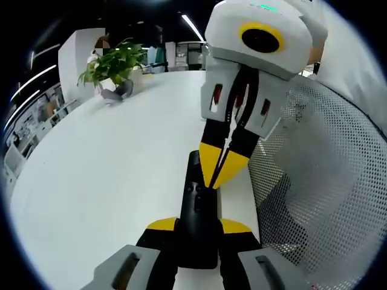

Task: Press the specified remote control buttons in sequence, fully releasing each button before pressing the next.

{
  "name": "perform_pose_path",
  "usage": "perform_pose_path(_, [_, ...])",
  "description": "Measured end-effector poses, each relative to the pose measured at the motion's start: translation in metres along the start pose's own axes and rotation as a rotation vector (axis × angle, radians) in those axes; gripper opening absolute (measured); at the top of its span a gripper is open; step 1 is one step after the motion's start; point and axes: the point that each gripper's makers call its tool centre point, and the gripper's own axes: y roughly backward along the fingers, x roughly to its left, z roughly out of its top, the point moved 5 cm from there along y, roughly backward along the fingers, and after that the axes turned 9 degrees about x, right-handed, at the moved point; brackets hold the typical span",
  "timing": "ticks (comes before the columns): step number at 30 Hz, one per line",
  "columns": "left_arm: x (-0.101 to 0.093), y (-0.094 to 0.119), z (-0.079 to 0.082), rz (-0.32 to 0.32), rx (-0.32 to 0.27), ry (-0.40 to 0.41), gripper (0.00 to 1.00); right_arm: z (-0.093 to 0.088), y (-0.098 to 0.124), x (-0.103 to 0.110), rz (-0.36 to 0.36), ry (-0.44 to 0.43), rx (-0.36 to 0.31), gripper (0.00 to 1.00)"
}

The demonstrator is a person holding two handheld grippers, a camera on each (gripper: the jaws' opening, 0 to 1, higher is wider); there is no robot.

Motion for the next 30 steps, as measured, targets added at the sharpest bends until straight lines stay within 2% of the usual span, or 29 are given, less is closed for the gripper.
perform_pose_path(3, [0.000, 0.000, 0.000, -0.003, 0.001, -0.003, 0.24, 0.000, -0.001, 0.001, 0.001, 0.044, 0.011, 0.00])
perform_pose_path(7, [0.000, 0.000, 0.000, -0.005, 0.002, -0.005, 0.24, 0.002, -0.002, 0.002, 0.003, 0.059, 0.046, 0.00])
perform_pose_path(13, [0.000, 0.000, 0.001, -0.009, 0.012, -0.013, 0.24, 0.003, -0.002, 0.005, -0.015, 0.108, 0.059, 0.00])
perform_pose_path(15, [0.000, 0.000, 0.001, -0.009, 0.016, -0.016, 0.24, 0.003, -0.002, 0.004, -0.003, 0.055, 0.041, 0.00])
perform_pose_path(17, [0.000, 0.000, 0.001, -0.009, 0.015, -0.016, 0.24, 0.002, 0.000, 0.000, 0.017, 0.037, 0.023, 0.00])
perform_pose_path(18, [0.000, 0.000, 0.001, -0.009, 0.014, -0.015, 0.24, 0.003, 0.002, -0.002, 0.021, -0.008, 0.005, 0.00])
perform_pose_path(20, [0.000, 0.000, 0.001, -0.008, 0.012, -0.015, 0.24, 0.010, 0.009, -0.013, -0.029, -0.015, -0.039, 0.00])
perform_pose_path(22, [0.000, 0.000, 0.001, -0.008, 0.011, -0.015, 0.24, 0.012, 0.007, -0.016, -0.018, -0.004, -0.022, 0.00])
perform_pose_path(25, [0.000, 0.000, 0.001, -0.009, 0.013, -0.017, 0.24, 0.002, -0.007, -0.008, 0.061, 0.033, 0.061, 0.00])
perform_pose_path(26, [0.000, 0.001, 0.001, -0.010, 0.013, -0.018, 0.24, 0.009, -0.004, -0.015, 0.012, 0.067, 0.017, 0.00])
perform_pose_path(27, [0.000, 0.001, 0.001, -0.010, 0.013, -0.017, 0.24, 0.008, -0.003, -0.014, 0.033, 0.030, 0.034, 0.00])
perform_pose_path(30, [0.000, 0.001, 0.001, -0.011, 0.009, -0.017, 0.24, 0.006, -0.003, -0.011, 0.022, 0.037, 0.041, 0.00])
